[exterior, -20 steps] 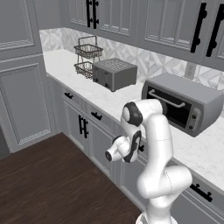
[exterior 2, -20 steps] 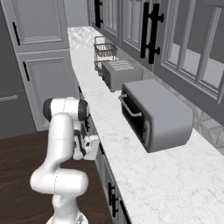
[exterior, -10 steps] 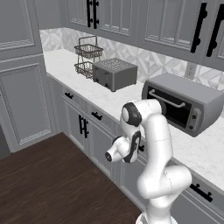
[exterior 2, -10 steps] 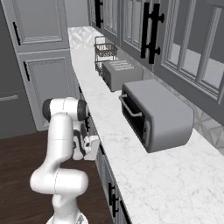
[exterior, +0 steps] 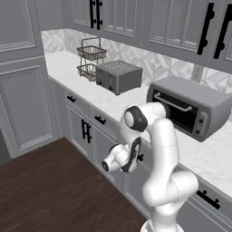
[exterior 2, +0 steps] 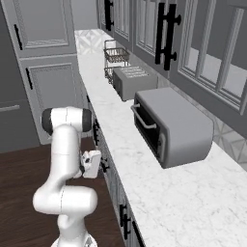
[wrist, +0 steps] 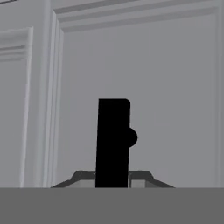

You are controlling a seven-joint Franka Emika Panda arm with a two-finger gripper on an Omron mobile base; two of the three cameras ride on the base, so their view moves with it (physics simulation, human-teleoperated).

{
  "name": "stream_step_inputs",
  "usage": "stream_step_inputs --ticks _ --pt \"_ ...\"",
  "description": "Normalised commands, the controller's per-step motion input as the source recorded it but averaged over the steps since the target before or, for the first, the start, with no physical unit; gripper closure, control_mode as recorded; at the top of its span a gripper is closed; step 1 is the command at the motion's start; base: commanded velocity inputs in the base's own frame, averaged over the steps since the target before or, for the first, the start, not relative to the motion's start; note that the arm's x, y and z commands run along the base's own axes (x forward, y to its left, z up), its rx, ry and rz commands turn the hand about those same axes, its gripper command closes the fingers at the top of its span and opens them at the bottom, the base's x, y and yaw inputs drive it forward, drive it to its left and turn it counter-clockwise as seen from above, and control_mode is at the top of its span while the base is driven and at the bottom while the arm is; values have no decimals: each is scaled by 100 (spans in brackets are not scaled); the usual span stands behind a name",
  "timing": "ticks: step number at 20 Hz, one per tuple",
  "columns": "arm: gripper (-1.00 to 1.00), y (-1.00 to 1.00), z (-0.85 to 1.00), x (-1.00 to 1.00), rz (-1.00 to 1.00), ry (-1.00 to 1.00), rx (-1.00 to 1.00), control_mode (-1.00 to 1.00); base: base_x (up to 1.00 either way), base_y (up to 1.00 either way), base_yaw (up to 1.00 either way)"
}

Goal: Take a straw from the drawer in front and place it inside the glass cup on the dining counter.

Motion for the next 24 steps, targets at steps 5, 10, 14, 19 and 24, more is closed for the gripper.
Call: stream_step_inputs --ticks 5,10,14,19,24 --pt "100 100 0 -40 3 0 0 -100 0 0 0" --pt "100 100 8 -34 1 0 0 -100 0 0 0" --pt "100 100 15 -27 1 1 0 -100 0 0 0" --pt "100 100 17 -25 0 2 0 -100 0 0 0" --pt "-100 92 22 -18 0 7 3 -100 0 0 0"
